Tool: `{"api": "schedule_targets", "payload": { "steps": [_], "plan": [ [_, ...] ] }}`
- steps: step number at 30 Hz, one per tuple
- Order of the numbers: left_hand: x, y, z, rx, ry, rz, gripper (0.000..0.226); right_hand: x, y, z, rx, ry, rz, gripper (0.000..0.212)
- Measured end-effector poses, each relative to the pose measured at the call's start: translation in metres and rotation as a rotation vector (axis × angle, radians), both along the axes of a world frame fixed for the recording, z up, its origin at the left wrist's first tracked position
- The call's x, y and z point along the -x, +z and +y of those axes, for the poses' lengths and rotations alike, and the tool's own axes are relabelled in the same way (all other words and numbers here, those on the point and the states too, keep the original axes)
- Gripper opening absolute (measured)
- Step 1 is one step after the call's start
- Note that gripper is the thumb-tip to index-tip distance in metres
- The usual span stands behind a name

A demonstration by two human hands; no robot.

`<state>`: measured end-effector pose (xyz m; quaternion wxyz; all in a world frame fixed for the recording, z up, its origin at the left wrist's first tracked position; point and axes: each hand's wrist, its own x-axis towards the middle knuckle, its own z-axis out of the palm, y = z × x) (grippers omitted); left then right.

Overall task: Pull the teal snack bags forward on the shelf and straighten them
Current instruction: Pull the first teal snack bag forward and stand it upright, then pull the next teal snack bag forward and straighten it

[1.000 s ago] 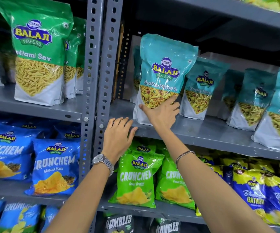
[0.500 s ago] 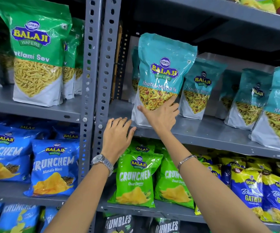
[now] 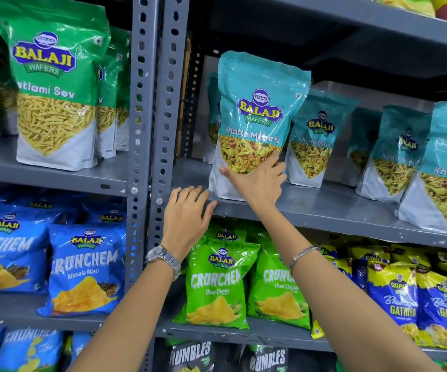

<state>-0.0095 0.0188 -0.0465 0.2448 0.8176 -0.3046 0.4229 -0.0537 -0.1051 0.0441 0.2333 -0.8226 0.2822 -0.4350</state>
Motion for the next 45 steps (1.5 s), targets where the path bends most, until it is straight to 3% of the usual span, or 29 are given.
{"api": "schedule_targets", "payload": {
  "steps": [8,21,25,31,37,45],
  "plan": [
    [0.0,0.0,0.0,-0.009,0.01,-0.001,0.031,0.008,0.01,-0.016,-0.042,0.142,0.034,0.115],
    [-0.003,-0.001,0.0,-0.018,0.02,-0.036,0.033,0.011,0.005,-0.017,-0.019,0.15,0.004,0.116],
    [-0.005,-0.001,0.003,-0.012,0.0,-0.072,0.046,0.029,0.015,-0.042,-0.122,0.192,-0.143,0.12],
    [0.015,-0.003,-0.032,0.226,-0.142,-0.229,0.042,0.06,0.03,-0.128,-0.176,0.068,-0.261,0.083],
    [0.063,0.021,-0.124,0.134,-0.37,-0.246,0.039,0.058,0.029,-0.186,-0.199,0.028,-0.176,0.074],
    [0.072,0.014,-0.179,-0.066,-0.271,-0.116,0.038,0.022,0.035,-0.226,-0.113,0.051,-0.055,0.071]
  ]
}}
